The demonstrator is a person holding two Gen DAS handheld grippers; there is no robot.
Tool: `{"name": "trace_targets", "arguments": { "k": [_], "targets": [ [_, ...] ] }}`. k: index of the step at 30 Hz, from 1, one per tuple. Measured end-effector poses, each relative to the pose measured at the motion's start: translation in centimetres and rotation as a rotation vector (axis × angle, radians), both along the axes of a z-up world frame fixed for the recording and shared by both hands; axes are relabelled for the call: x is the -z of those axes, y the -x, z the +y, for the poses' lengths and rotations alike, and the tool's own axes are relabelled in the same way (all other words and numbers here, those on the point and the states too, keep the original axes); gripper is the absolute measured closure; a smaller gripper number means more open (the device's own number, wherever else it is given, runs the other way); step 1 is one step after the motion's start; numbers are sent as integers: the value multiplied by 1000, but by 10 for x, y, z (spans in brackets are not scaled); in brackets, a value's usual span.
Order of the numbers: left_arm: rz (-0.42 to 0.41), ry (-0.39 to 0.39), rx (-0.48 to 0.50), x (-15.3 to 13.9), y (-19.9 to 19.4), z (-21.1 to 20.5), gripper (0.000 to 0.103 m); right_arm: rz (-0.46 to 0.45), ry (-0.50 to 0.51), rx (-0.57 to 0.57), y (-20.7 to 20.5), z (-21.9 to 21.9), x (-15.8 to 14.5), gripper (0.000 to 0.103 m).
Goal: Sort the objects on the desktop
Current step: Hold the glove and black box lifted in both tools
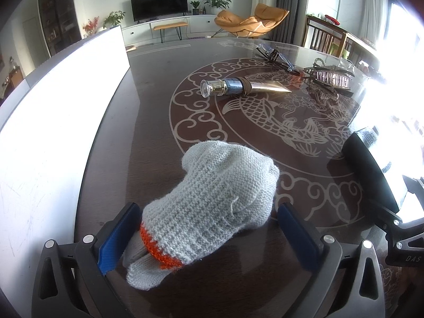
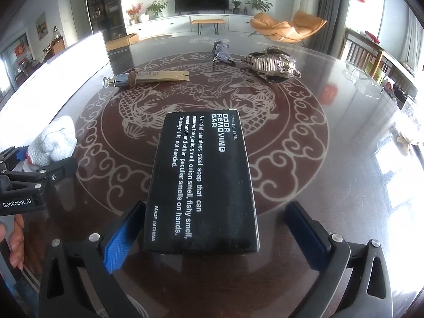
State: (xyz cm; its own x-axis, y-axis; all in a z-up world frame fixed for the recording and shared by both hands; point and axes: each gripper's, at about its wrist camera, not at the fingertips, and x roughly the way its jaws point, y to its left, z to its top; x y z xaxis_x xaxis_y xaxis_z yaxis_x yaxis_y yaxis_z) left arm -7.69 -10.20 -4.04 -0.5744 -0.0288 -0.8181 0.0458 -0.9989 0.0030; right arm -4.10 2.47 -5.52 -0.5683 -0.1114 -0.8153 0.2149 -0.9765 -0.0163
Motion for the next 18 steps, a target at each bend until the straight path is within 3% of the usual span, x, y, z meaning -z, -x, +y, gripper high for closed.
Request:
{"name": "trace_targets", "arguments": {
  "k": [18],
  "targets": [
    [0,-1,-2,0,0,0,0,0,0,0,-1,0,0,0]
  ]
}}
